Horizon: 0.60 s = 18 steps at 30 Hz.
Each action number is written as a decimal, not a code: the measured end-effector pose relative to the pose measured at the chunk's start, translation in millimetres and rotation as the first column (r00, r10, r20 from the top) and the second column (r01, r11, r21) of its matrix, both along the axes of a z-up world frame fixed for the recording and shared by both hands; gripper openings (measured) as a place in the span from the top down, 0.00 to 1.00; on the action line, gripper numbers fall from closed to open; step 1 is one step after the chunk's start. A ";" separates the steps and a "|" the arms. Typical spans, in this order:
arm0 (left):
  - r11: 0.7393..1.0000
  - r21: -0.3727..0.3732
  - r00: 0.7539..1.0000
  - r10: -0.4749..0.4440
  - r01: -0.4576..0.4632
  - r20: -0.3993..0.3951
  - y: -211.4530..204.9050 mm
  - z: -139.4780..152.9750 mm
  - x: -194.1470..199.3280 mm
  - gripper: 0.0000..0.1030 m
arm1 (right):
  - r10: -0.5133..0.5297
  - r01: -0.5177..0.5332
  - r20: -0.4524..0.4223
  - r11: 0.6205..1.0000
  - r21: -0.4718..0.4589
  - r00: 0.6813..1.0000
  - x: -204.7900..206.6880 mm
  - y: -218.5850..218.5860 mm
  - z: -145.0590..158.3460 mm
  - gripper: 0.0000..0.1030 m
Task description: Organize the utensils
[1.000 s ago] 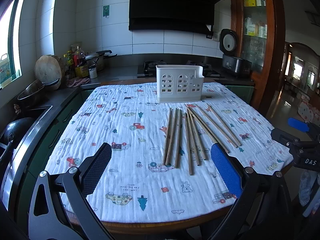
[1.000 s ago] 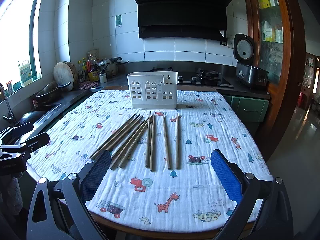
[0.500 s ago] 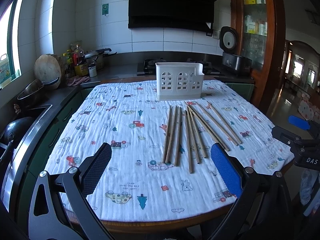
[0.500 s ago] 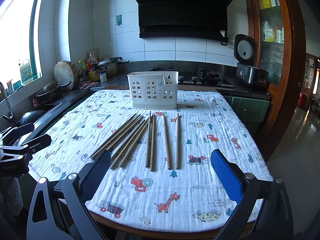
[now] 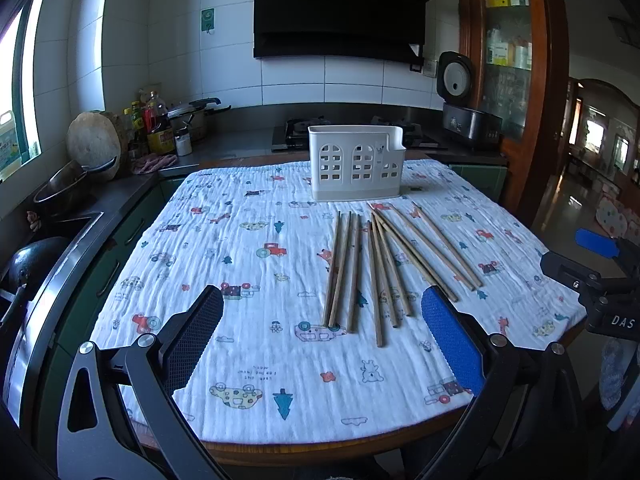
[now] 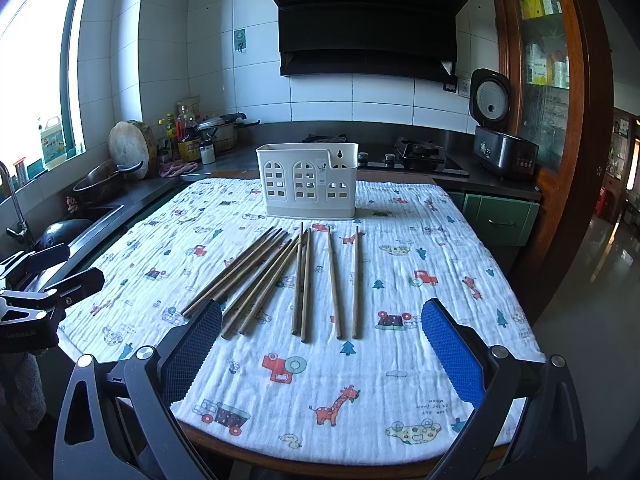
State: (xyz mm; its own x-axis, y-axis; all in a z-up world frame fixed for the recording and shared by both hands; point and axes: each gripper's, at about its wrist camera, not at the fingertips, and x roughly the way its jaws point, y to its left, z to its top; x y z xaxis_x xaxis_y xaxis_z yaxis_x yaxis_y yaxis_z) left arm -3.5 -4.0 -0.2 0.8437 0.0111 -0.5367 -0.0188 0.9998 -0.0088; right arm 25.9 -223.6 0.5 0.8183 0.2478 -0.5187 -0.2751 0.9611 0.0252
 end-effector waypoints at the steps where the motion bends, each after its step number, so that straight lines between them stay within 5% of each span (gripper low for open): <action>1: 1.000 0.000 1.000 0.000 0.000 0.000 -0.1 -0.1 0.1 0.05 | -0.001 0.001 0.000 1.000 -0.001 1.000 -0.1 0.0 0.0 0.06; 18: 1.000 -0.003 1.000 0.001 -0.001 -0.011 -0.3 -4.5 2.0 0.05 | 0.001 -0.001 -0.005 1.000 -0.005 1.000 1.4 3.6 -1.2 0.06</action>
